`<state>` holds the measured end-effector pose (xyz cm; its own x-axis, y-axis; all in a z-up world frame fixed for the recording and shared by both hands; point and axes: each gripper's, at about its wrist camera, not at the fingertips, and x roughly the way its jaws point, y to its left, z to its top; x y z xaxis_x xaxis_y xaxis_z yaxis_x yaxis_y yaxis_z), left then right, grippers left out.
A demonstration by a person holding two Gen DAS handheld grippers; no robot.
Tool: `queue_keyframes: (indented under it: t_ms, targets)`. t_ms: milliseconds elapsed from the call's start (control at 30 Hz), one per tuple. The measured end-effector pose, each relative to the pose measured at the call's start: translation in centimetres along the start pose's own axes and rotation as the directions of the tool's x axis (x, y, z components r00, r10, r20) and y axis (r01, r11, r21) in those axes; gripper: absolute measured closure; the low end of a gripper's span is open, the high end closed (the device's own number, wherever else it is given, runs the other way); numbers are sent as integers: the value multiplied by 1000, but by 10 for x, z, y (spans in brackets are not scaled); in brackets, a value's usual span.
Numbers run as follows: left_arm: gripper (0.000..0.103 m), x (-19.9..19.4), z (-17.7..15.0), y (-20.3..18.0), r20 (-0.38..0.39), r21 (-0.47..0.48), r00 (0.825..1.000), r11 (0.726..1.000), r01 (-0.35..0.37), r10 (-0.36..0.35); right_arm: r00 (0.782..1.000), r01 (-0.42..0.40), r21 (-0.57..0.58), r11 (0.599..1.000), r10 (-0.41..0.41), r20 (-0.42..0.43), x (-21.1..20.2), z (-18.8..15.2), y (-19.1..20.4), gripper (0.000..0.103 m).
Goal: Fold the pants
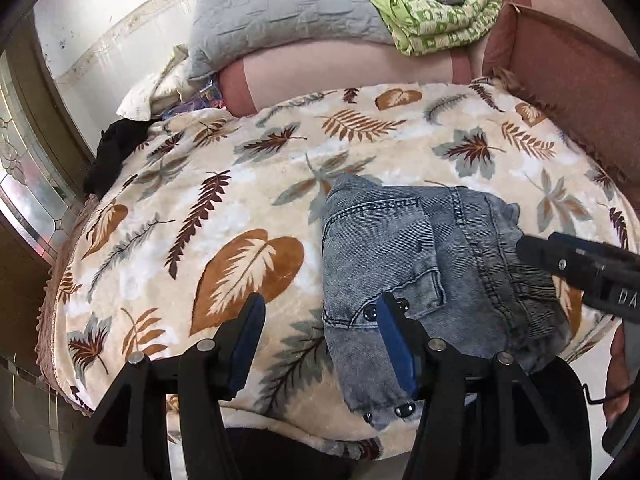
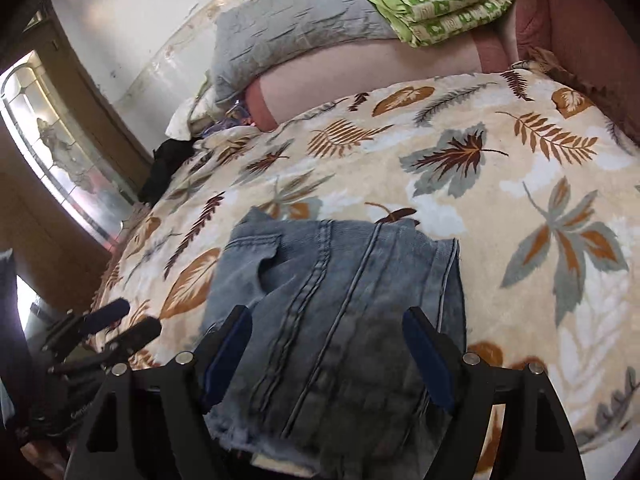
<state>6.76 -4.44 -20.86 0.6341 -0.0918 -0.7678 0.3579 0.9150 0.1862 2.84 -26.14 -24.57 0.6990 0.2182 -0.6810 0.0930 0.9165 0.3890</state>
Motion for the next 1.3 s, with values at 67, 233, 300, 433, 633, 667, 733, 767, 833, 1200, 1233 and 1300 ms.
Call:
queue_keyframes:
  t_ms: [67,233,300,433,633,667,733,767,833,1200,1233,1300]
  targets:
    - [44,-6,-3,1,9,-4,1000,1000,1,0,1000,-3,3,1000,3,-11,-4,-4,3,22]
    - [44,-9,-9,1,1,-12,1000,1000,-8,8,999,-3,-13,1000,3,-51,-3,-15,9,30]
    - [44,-6,-12,2,-7,-20,1000,1000,-13,13,998,-3,-17,1000,2,-68,0,-18,10,36]
    - [44,2,-15,2,-24,-21,999,999,-27,26,994,6,-20,1000,-8,-105,9,-23,10,42]
    - [44,31,-24,-1,-90,-13,995,999,-44,43,985,7,38,999,0,-172,29,-31,-4,42]
    - [44,39,-26,-2,-105,-11,994,999,-43,41,985,9,37,999,-2,-174,30,-32,-4,42]
    - [44,52,-32,-4,-141,-8,989,999,-44,43,983,15,29,999,-9,-182,34,-34,-4,42]
    - [44,56,-34,-5,-148,-7,988,999,-44,42,983,15,29,999,-10,-181,35,-35,-4,42]
    - [42,62,-37,-7,-150,-3,987,999,-52,51,983,12,20,1000,-8,-185,37,-36,-5,42]
    - [34,84,-45,-5,-155,-20,986,998,-68,64,993,7,-34,999,-11,-115,41,-53,-6,41]
    - [34,85,-44,-5,-155,-15,986,997,-72,69,994,12,-39,999,-16,-107,42,-54,-5,41]
    - [31,86,-43,-5,-157,-12,985,997,-81,78,995,18,-48,999,-23,-99,42,-55,-3,41]
